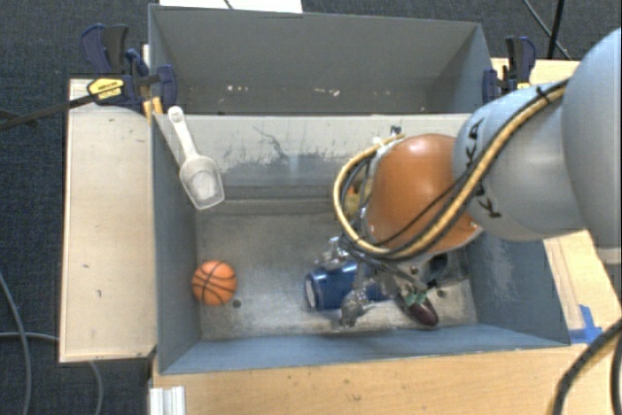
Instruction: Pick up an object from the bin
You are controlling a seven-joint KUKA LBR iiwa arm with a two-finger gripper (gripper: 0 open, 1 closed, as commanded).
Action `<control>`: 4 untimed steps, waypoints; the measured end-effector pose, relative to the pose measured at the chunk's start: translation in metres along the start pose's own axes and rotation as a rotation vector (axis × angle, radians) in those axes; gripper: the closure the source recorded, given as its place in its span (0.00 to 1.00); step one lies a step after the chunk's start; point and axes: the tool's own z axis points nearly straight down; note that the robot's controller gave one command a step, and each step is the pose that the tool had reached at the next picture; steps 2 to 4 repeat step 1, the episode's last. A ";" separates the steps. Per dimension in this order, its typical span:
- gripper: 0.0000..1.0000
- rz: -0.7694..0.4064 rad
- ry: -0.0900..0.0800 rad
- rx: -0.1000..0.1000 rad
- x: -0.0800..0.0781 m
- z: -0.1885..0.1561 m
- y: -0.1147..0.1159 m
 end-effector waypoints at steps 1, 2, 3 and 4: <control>1.00 0.023 -0.003 0.003 -0.019 -0.142 -0.023; 1.00 0.023 -0.003 0.003 -0.019 -0.142 -0.023; 1.00 0.023 -0.003 0.003 -0.019 -0.142 -0.023; 1.00 0.023 -0.003 0.003 -0.019 -0.142 -0.023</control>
Offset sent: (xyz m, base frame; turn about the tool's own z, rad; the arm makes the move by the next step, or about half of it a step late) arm 0.0000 0.0000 0.0000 0.0000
